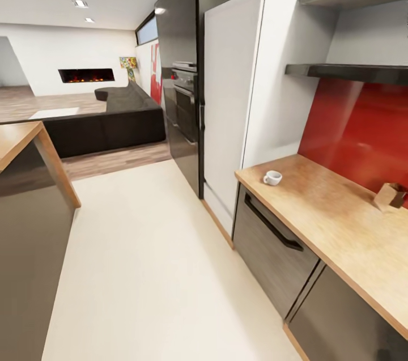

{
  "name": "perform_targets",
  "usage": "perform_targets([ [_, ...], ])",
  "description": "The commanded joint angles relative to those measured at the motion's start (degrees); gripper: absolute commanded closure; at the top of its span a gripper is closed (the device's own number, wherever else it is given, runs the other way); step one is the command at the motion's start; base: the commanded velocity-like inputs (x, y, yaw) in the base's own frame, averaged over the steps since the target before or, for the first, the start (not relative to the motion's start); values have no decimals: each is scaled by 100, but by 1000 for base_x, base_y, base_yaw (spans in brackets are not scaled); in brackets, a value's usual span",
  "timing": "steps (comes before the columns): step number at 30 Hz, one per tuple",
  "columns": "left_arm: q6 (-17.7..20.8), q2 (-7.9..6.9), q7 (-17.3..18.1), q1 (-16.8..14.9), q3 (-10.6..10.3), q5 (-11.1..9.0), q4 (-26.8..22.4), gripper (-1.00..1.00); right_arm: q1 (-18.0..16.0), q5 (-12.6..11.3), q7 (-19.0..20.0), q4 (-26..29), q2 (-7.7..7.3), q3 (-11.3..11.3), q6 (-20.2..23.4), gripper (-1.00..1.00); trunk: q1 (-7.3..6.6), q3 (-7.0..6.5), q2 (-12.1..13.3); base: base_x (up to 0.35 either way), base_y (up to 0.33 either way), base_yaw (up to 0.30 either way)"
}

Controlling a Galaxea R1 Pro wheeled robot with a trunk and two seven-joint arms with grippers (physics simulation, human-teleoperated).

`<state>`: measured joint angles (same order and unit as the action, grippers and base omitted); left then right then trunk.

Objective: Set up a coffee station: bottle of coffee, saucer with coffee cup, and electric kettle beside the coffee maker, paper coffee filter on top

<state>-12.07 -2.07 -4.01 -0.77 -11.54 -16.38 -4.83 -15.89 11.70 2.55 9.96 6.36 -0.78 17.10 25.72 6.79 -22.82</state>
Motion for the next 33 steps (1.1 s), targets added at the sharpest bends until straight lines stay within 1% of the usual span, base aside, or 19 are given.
perform_targets([
  [1,-15,0,-20,-2,-50,-40,-1,-100,-2,61,26,14,2,-10,39,-100,7,4,-10,333,100,-179],
  [6,-15,4,-20,-2,-50,-41,-1,-100,-2,61,30,14,0,-10,39,-100,7,-28,-10,333,106,-190],
  [13,-15,1,-20,-2,-50,-41,-1,-100,-2,61,28,14,2,-10,39,-100,7,-37,-10,331,117,-44],
  [16,-15,-1,-20,-2,-50,-41,-1,-100,-2,61,33,14,0,-10,39,-100,7,-46,-10,306,186,-146],
  [25,-16,-2,-27,-2,-50,-41,-1,-100,-2,61,35,14,-3,-15,39,-100,7,-71,-10,263,243,-239],
  [33,-15,4,-29,-2,-50,-41,-1,-100,-2,61,43,14,-3,-19,39,-100,7,-72,-10,149,307,-291],
])
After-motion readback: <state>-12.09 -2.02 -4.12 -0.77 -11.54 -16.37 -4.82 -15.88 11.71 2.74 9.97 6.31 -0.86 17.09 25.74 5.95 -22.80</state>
